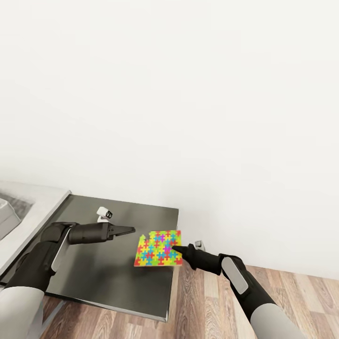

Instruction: Put all the toys in the child's room - the three board games (two on the bed and one on the table), the two jigsaw puzzles on the table, and the tennis ball on the table - inside the toy box on the table in the child's room.

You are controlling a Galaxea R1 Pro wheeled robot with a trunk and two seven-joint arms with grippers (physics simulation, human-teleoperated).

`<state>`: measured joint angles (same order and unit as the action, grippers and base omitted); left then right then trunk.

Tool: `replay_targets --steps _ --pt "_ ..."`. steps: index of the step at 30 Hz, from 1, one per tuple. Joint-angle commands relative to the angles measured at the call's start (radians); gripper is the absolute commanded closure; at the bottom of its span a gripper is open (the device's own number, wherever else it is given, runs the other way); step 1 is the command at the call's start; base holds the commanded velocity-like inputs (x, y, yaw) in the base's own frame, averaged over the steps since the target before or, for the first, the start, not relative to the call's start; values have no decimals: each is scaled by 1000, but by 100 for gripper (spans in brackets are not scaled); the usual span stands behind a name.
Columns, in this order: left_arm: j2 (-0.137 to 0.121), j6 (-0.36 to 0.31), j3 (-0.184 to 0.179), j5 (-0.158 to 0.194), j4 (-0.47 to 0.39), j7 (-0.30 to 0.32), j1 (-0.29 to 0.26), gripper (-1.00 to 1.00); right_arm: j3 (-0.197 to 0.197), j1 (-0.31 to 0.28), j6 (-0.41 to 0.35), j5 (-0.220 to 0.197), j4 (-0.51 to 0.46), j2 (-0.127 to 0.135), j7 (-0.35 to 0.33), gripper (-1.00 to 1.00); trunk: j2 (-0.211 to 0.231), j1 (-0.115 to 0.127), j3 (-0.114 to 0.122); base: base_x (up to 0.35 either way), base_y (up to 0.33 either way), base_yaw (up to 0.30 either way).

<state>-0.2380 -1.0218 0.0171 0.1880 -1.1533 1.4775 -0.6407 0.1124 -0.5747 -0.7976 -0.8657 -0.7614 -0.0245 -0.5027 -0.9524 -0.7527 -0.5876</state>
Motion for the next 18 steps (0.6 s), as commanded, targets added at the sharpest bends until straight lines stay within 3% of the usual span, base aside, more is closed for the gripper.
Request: replay_targets --steps 1,18 --pt "-1 -11 0 2 0 3 0 -100 0 -1 -2 8 1 0 -1 100 -1 0 -1 0 0 0" --pt "0 -21 1 0 -3 4 -2 -100 -2 -1 1 13 -2 2 8 100 111 61 49 0 0 0"
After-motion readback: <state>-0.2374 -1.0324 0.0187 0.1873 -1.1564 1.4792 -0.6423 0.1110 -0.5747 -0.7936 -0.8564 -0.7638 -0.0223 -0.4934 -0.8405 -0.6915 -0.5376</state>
